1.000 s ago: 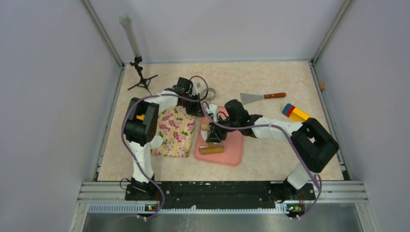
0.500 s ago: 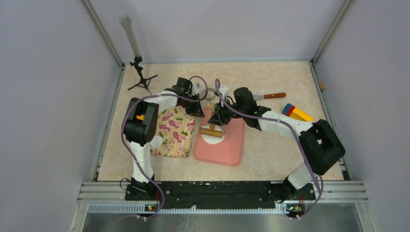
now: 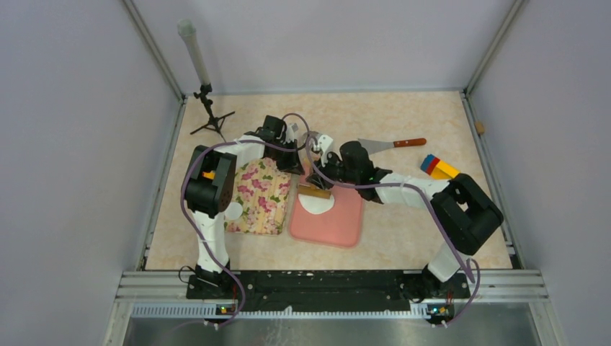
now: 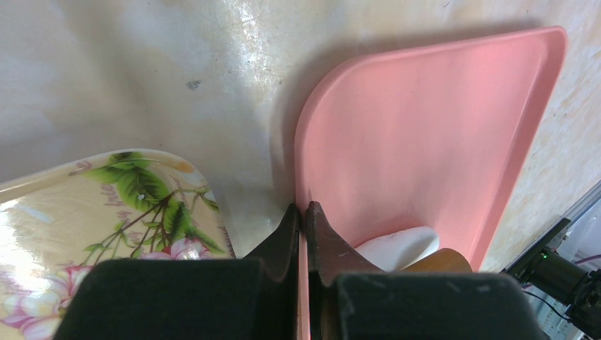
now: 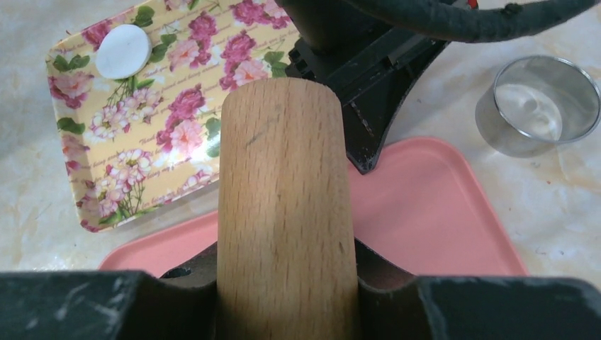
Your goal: Roll out the dumpling wrappers from the dough
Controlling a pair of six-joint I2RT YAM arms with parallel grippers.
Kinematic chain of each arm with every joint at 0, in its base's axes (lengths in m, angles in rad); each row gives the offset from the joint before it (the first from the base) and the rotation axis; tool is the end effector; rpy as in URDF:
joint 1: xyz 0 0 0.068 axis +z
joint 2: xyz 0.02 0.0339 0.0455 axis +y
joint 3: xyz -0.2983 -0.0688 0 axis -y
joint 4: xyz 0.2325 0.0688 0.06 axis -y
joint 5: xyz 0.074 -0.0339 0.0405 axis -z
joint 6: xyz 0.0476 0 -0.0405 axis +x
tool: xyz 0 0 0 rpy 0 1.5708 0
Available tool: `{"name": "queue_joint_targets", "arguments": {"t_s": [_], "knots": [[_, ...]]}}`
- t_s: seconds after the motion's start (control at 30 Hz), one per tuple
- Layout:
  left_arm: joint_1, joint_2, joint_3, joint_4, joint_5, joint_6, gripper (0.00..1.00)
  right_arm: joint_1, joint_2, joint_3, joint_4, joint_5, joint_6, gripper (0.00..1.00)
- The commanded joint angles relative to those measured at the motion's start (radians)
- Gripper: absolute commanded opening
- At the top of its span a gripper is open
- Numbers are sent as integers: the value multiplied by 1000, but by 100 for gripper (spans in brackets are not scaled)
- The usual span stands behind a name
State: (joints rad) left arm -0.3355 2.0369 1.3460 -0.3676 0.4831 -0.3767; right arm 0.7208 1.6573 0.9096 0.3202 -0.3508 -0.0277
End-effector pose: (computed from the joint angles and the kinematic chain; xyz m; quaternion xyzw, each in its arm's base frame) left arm 0.3972 -0.1619 0.1768 0.0412 0.9403 -0.3026 0.1499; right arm 0.2635 0.2532 0.2474 -0.3906 0.7363 0.3190 0.4512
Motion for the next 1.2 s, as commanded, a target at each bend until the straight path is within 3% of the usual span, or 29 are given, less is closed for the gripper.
{"name": "queue_joint_targets", "arguments": {"t_s": [0.0,0.37,1.17], "knots": [[10,-34,-36,-60,-26,13,0,37,-9,-76,-12,21,-94,0],[13,-37,-38,-59,-22,13,0,55,-34,-179,-40,-54,-123,0],[13,-36,-40,-57,-15,12,0,62,-16,-194,-162,-183,-193,0]]}}
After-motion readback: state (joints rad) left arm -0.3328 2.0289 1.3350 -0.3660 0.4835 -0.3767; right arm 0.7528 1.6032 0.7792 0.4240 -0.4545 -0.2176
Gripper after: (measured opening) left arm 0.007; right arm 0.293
